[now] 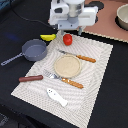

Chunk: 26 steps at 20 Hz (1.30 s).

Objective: Interact with the objects in diverse but meaningful ways.

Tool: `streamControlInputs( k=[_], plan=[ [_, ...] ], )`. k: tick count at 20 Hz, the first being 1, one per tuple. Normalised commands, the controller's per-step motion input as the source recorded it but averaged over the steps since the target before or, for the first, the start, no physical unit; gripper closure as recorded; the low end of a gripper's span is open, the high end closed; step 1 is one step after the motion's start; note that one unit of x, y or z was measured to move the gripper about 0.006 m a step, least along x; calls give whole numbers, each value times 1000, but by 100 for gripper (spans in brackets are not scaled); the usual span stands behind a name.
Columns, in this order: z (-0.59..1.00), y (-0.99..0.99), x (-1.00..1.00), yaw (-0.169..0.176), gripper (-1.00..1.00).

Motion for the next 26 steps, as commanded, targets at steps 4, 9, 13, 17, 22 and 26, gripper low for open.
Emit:
streamControlInputs(
  k=[4,9,13,17,22,26],
  plan=[
    [675,-7,0,79,-100],
    [681,-519,-1,92,-100],
    [496,-824,22,85,-100],
    [434,-762,91,34,-100],
    [255,-775,81,43,-100],
    [15,-786,41,0,-100]
  ],
)
